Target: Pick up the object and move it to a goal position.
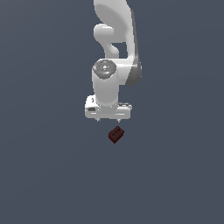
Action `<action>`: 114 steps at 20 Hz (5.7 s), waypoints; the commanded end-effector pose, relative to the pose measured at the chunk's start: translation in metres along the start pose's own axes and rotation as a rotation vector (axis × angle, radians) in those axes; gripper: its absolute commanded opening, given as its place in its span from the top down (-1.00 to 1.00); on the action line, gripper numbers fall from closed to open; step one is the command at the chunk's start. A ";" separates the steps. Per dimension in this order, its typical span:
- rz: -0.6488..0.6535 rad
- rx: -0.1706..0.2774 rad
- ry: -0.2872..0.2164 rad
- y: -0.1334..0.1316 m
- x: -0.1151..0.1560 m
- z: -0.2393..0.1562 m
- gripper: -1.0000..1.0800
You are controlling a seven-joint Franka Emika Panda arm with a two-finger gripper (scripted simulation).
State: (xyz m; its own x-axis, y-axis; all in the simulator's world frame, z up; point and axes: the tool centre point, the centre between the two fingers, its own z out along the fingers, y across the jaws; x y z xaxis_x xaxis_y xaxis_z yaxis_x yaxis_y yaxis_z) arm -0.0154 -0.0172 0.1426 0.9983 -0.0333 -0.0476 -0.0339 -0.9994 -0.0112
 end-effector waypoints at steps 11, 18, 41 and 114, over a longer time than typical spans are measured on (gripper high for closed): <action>0.022 0.009 0.027 0.015 0.010 -0.011 -0.92; 0.042 0.009 0.026 0.012 0.010 -0.008 -0.92; 0.481 0.010 0.037 -0.021 0.018 0.037 -0.92; 0.750 0.007 0.050 -0.074 0.070 0.063 1.00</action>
State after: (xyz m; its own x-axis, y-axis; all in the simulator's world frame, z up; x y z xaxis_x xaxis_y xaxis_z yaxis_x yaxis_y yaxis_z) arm 0.0522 0.0551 0.0753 0.7085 -0.7057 -0.0005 -0.7057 -0.7085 0.0013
